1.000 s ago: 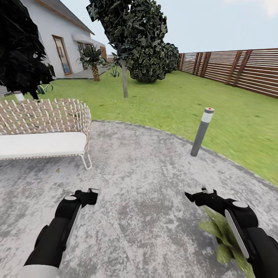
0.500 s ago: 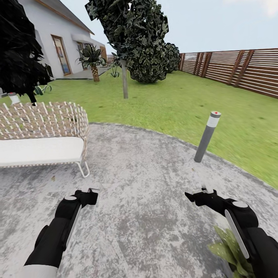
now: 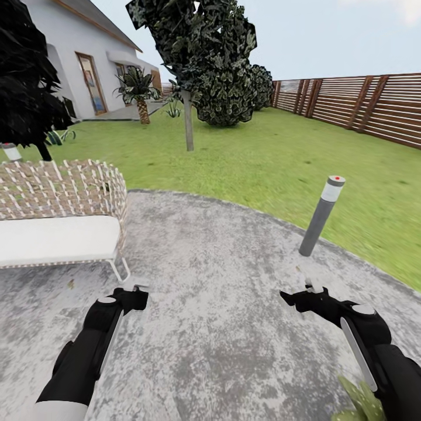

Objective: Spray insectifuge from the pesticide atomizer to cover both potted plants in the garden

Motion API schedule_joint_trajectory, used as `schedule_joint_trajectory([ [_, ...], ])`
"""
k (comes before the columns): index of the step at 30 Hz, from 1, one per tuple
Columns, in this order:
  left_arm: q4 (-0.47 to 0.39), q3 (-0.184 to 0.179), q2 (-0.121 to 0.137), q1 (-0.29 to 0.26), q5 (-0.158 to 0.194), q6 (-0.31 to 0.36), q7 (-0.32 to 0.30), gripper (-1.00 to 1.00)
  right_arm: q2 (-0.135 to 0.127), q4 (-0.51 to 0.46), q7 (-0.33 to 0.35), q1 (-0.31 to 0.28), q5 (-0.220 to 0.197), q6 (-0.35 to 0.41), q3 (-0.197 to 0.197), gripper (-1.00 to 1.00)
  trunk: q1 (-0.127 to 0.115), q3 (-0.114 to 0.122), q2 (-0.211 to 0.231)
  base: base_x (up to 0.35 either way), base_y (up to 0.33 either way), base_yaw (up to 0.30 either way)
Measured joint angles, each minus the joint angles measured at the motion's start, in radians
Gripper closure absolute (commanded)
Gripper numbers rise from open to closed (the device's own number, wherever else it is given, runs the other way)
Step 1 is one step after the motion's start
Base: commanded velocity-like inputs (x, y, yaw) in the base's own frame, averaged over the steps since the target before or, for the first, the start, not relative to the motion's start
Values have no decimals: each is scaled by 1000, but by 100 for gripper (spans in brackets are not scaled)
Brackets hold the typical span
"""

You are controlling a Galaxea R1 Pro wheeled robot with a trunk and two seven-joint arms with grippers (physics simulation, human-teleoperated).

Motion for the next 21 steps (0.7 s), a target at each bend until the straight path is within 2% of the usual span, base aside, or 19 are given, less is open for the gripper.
schedule_joint_trajectory([
  [21,0,0,0,0,0,0,0,100,0,0,0,0,3,0,0,-100,0,0,0,345,0,0],
])
